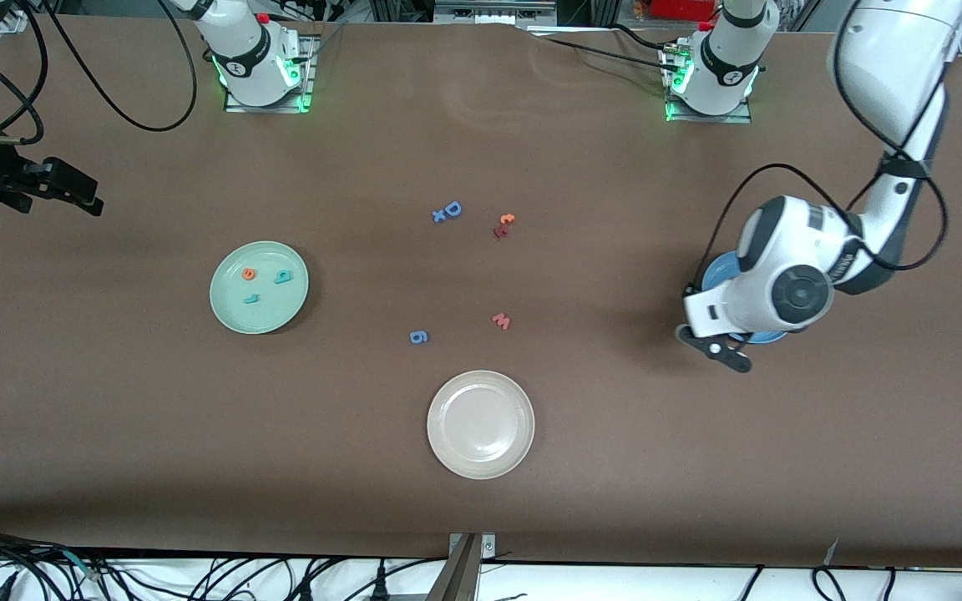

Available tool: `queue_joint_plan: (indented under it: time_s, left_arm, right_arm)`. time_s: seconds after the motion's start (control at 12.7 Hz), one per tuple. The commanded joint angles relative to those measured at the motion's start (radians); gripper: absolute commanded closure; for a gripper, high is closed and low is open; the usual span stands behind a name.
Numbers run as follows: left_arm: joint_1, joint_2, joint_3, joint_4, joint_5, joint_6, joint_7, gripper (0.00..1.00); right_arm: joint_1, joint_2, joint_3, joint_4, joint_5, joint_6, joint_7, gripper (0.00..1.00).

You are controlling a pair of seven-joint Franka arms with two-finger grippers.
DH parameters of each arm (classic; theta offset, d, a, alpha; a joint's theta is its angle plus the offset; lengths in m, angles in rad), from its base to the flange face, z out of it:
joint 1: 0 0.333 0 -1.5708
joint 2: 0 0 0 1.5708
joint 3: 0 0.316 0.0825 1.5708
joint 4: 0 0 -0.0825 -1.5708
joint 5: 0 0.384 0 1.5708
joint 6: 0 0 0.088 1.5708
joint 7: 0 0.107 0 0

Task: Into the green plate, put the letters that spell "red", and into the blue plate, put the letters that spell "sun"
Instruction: 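Carry the green u to the blue plate and open the left gripper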

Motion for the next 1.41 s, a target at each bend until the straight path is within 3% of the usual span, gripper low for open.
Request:
queue_joint_plan:
  time_s: [0.0, 0.31, 0.47, 0.86, 1.18, 1.33]
  left_arm:
    - [0.075, -0.014, -0.020, -0.036, 0.024, -0.007, 0.068, 0.79]
    - [0.100, 0.024, -0.019, -0.042, 0.024, 0.004, 0.065, 0.74]
    - [0.102, 0.034, -0.019, -0.041, 0.025, 0.005, 0.061, 0.40]
    - [0.100, 0.026, -0.019, -0.030, 0.024, -0.004, 0.053, 0.35]
    - [0.089, -0.099, -0.054, -0.020, 0.024, -0.074, -0.085, 0.35]
    - [0.089, -0.172, -0.058, 0.019, 0.014, -0.128, -0.120, 0.31]
  right_arm:
    - [-0.006, 0.007, 0.005, 0.017, 0.018, -0.003, 0.001, 0.00]
    - [-0.006, 0.007, 0.005, 0.017, 0.017, -0.003, -0.002, 0.00]
    - [-0.006, 0.005, 0.005, 0.017, 0.017, -0.003, -0.004, 0.00]
    - [-0.006, 0.005, 0.005, 0.017, 0.017, -0.003, -0.004, 0.00]
    - [-0.006, 0.004, 0.005, 0.017, 0.018, -0.003, -0.004, 0.00]
    - [-0.006, 0.005, 0.005, 0.017, 0.017, -0.003, -0.004, 0.00]
